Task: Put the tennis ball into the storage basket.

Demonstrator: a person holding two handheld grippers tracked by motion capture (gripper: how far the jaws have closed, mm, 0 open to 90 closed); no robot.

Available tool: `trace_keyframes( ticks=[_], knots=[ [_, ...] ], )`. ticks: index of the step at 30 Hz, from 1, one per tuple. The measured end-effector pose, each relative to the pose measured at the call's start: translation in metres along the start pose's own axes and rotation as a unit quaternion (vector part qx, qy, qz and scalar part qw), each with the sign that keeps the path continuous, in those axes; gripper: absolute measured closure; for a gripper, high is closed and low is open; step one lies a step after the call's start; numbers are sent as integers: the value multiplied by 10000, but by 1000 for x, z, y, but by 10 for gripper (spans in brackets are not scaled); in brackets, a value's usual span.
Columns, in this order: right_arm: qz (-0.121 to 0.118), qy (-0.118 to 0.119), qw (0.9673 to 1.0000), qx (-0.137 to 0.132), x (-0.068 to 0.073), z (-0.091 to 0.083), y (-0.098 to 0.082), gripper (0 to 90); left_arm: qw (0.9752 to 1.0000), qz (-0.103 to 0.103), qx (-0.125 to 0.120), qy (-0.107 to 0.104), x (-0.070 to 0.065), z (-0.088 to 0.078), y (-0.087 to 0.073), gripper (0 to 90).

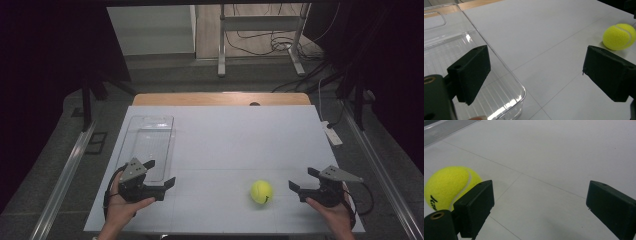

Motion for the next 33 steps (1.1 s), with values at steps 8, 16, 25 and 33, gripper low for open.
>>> trace_keyframes(
  ticks=[8,16,25,33],
  knots=[
    [-9,22,10000,7,0,0,0,81,9999,58,50,-126,-4,4,3,84],
    [4,0,10000,19,-2,1,-1,81,9997,128,124,-192,-6,8,6,84],
    [10,2,10000,25,-2,1,-1,82,9993,165,224,-260,-9,12,8,84],
    [-2,8,10000,53,-2,2,-1,83,9991,162,257,-296,-10,15,10,84]
  ],
)
Point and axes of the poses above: each handheld gripper's, and its own axes: z roughly forward along the jaws, y roughly out of its top, x roughly to its left, the point moved 4 cm from there along z, roughly forward along the jaws, and after that the axes turned 6 degrees about -y, right-handed, at the moved point
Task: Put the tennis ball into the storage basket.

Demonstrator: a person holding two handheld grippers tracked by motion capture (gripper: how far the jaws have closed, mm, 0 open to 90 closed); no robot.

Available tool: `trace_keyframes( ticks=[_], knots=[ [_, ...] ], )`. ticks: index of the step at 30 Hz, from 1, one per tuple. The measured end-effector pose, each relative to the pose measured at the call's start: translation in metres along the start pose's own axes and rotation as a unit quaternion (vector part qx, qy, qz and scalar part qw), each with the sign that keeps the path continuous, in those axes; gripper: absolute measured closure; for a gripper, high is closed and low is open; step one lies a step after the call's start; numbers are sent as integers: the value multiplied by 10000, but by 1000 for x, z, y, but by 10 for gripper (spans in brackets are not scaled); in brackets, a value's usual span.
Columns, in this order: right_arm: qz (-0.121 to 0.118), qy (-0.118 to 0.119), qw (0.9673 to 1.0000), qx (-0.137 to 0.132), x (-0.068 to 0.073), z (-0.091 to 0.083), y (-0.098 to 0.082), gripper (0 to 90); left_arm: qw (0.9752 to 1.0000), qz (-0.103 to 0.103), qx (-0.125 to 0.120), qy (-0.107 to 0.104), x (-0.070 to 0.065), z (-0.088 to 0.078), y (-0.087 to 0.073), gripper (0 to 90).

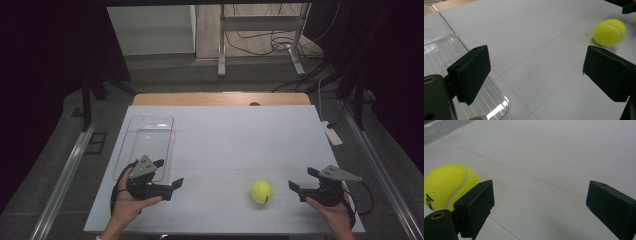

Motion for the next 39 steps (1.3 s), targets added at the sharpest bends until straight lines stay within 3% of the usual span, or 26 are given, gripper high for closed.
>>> trace_keyframes(
  ticks=[14,39],
  knots=[
    [-1,-3,10000,22,0,1,-1,85,9999,64,63,-104,-5,9,6,84],
    [6,41,10000,36,0,1,-1,88,9983,354,138,-451,-25,32,31,85]
  ],
)
Point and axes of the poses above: each handheld gripper's, and its own axes: z roughly forward along the jaws, y roughly out of its top, x roughly to its left, the point moved 4 cm from there along z, roughly forward along the jaws, and after that the axes turned 6 degrees about -y, right-handed, at the moved point
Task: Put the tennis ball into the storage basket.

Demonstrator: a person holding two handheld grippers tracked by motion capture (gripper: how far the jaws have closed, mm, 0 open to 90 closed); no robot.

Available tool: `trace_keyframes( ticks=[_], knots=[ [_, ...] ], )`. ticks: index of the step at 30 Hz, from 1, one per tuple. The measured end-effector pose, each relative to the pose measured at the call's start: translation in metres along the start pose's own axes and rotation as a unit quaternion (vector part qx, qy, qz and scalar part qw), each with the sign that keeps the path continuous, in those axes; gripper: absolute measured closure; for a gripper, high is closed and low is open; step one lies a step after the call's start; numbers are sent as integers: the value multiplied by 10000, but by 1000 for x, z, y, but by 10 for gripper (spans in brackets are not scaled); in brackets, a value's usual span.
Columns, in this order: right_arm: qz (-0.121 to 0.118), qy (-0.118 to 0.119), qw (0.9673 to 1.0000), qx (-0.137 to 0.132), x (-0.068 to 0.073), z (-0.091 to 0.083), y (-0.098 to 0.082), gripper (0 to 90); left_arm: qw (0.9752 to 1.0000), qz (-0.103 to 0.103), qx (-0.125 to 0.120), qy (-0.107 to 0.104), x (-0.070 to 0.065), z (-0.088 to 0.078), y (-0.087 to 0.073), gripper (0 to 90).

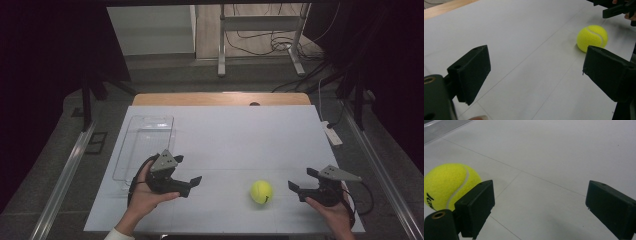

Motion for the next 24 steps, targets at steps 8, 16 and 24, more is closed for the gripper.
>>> trace_keyframes(
  ticks=[8,16,24],
  knots=[
    [7,0,10000,2,0,0,0,88,9999,51,78,-92,-3,9,4,84],
    [-6,-5,10000,24,0,1,-1,89,9997,93,122,-166,-5,15,8,84],
    [-1,-17,10000,30,-1,1,-1,89,9995,134,140,-246,-9,20,12,84]
  ],
)
Point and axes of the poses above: each handheld gripper's, and its own axes: z roughly forward along the jaws, y roughly out of its top, x roughly to its left, the point moved 4 cm from there along z, roughly forward along the jaws, and after that the axes turned 6 degrees about -y, right-handed, at the moved point
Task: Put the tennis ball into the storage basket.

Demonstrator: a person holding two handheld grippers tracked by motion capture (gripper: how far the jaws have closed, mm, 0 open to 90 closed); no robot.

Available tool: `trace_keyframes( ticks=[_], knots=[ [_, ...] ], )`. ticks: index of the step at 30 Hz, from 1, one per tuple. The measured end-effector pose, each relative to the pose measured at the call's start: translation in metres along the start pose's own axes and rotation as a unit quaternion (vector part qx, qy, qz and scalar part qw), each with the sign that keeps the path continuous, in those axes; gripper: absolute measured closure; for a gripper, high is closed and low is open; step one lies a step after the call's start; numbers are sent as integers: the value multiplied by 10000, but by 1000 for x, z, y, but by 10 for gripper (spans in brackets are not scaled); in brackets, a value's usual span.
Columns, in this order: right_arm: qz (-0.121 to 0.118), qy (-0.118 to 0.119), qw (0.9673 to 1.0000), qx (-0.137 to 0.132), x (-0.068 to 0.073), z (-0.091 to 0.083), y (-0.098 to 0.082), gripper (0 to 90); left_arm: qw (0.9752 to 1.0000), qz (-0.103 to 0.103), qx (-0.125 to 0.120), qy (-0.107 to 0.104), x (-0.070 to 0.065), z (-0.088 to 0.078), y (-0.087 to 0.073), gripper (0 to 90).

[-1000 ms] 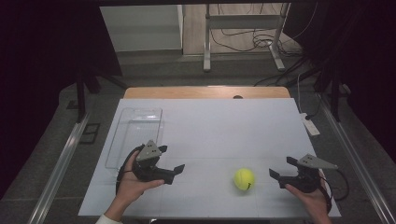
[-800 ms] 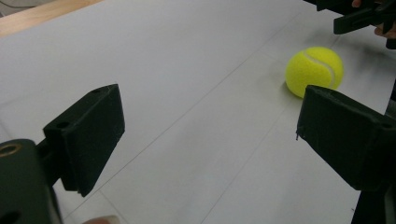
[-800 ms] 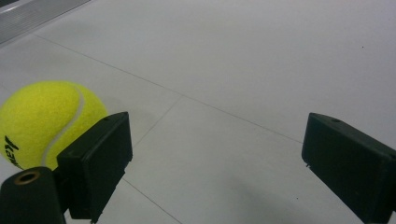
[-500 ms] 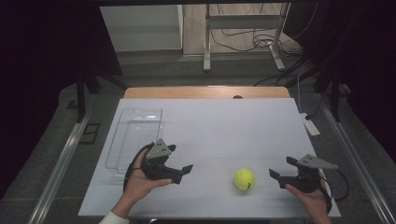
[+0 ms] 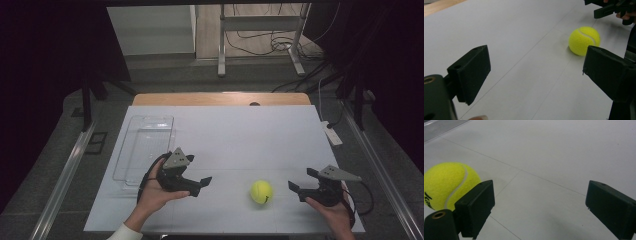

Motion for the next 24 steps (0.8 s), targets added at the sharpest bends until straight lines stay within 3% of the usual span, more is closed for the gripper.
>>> trace_keyframes(
  ticks=[24],
  knots=[
    [-7,8,10000,22,-1,1,-1,89,9996,169,107,-200,-10,20,13,82]
  ],
)
Point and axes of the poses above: each handheld gripper's, and its own axes: z roughly forward along the jaws, y roughly out of its top, x roughly to its left, the point moved 4 cm from there along z, roughly forward along the jaws, and after that the axes turned 6 degrees about -y, right-handed, at the moved point
